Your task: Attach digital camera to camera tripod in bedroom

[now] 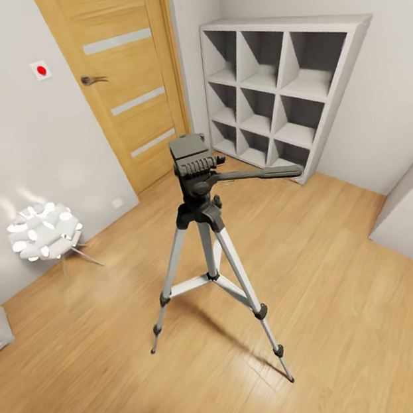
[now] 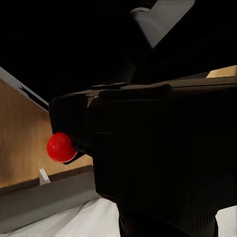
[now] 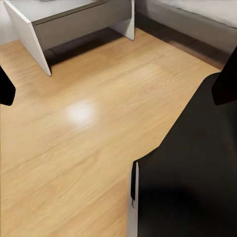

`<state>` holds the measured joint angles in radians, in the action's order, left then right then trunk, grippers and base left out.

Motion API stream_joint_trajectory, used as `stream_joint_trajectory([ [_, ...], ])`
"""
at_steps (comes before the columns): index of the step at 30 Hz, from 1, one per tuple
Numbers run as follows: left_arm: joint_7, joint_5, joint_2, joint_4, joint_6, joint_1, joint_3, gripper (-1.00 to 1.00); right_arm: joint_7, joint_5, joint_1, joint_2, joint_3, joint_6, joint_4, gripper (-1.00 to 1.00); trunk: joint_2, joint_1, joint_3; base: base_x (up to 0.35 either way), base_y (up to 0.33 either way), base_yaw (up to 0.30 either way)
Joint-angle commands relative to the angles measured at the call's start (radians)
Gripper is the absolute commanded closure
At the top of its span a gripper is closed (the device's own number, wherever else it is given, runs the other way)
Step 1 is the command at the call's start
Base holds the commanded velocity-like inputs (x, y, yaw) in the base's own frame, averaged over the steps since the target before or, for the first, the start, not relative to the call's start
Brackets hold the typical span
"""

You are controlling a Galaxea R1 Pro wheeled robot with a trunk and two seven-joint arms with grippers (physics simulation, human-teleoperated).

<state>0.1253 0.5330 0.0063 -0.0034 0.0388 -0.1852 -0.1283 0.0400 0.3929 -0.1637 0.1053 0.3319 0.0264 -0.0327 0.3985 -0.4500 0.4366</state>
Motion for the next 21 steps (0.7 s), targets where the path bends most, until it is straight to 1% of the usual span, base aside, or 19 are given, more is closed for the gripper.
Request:
stream_joint_trajectory([
  [1, 0.0, -0.005, 0.0, 0.0, 0.003, 0.0, -0.008, 1.0, 0.004, 0.007, 0.0, 0.0, 0.009, 0.003, 0.0, -1.0, 0.002, 0.0, 0.001, -0.249, 0.0, 0.0],
  [4, 0.0, -0.003, 0.0, 0.0, 0.003, 0.0, -0.008, 1.0, 0.003, 0.007, 0.0, 0.001, 0.009, 0.004, 0.0, -1.0, 0.002, 0.0, 0.001, -0.156, 0.0, 0.0],
  [8, 0.001, -0.007, 0.0, 0.0, 0.003, 0.0, -0.008, 1.0, 0.002, 0.007, 0.0, 0.002, 0.009, 0.009, 0.0, -1.0, 0.002, 0.0, 0.001, -0.066, 0.0, 0.0],
  [21, 0.001, -0.013, 0.0, 0.0, 0.003, 0.0, -0.008, 1.0, 0.006, 0.007, 0.0, 0.002, 0.009, 0.008, 0.0, -1.0, 0.002, 0.0, 0.001, -0.012, 0.0, 0.0],
])
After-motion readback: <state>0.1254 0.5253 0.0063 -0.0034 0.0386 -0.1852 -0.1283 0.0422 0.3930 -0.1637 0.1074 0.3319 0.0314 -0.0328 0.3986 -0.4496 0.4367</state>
